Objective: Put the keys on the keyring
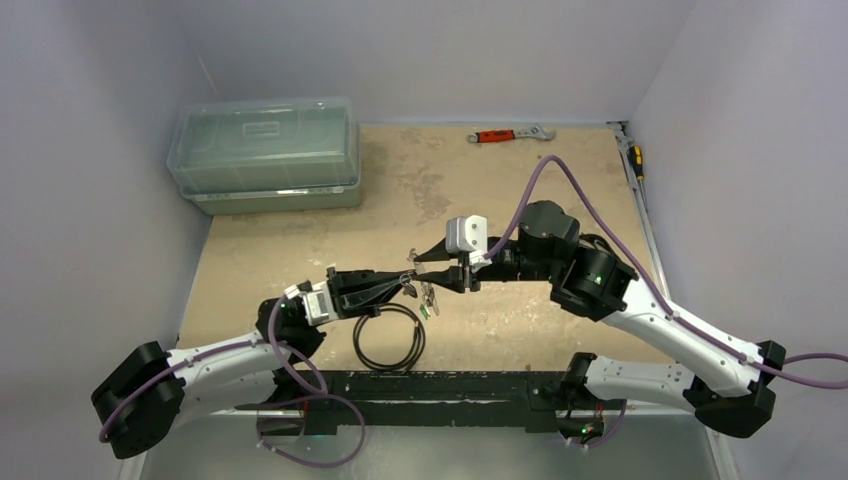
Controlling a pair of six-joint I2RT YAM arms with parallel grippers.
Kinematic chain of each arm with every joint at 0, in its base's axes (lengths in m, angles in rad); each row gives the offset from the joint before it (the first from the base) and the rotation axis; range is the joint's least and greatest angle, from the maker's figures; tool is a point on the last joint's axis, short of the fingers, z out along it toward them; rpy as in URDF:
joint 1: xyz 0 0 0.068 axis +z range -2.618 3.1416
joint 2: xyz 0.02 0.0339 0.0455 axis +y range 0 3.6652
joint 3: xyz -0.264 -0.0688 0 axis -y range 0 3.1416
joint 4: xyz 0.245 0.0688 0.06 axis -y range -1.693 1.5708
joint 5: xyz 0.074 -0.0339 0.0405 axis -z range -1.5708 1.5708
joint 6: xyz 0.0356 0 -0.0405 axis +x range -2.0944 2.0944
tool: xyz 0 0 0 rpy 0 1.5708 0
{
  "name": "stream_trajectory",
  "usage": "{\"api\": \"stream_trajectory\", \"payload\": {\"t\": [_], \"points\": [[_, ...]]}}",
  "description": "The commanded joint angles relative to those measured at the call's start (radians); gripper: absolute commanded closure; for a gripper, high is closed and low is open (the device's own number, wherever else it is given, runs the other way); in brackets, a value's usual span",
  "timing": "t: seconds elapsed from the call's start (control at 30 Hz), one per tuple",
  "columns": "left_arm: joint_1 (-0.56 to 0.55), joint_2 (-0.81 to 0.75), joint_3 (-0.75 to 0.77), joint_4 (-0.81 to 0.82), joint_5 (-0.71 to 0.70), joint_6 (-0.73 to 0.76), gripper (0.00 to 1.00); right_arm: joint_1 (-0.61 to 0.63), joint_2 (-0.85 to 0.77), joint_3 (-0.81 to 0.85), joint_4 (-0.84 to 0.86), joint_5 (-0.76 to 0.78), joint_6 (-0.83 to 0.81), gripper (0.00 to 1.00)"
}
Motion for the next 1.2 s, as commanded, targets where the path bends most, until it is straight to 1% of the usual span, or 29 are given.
{"api": "stream_trajectory", "payload": {"t": [0.0, 0.2, 0.3, 0.4, 0.6, 0.83, 1.0, 1.1, 1.17], "points": [[-0.004, -0.027, 0.033, 0.038, -0.025, -0.024, 1.00, 0.006, -0.010, 0.001, -0.014, 0.004, -0.011, 0.65], [-0.003, -0.029, 0.033, 0.034, 0.019, -0.018, 1.00, 0.006, 0.020, 0.015, -0.016, 0.016, -0.014, 0.67], [-0.003, -0.030, 0.032, 0.037, 0.050, -0.017, 1.00, 0.006, 0.022, 0.022, -0.013, 0.029, -0.017, 0.73], [-0.003, -0.037, 0.031, 0.042, 0.074, -0.016, 1.00, 0.006, 0.022, 0.024, -0.018, 0.054, -0.019, 0.81], [-0.003, -0.045, 0.044, 0.035, 0.155, -0.040, 1.00, 0.007, 0.041, 0.033, -0.049, 0.088, -0.027, 0.88], [-0.003, -0.044, 0.069, 0.031, 0.275, -0.088, 1.00, 0.013, 0.085, 0.070, -0.127, 0.032, -0.027, 0.87], [-0.003, -0.034, 0.070, 0.068, 0.298, -0.113, 1.00, 0.018, 0.108, 0.086, -0.162, 0.005, -0.020, 0.90], [-0.003, -0.037, 0.067, 0.076, 0.293, -0.116, 1.00, 0.021, 0.126, 0.097, -0.186, 0.005, -0.017, 0.97], [-0.004, -0.041, 0.064, 0.076, 0.289, -0.113, 1.00, 0.024, 0.132, 0.103, -0.195, 0.014, -0.016, 1.00]]}}
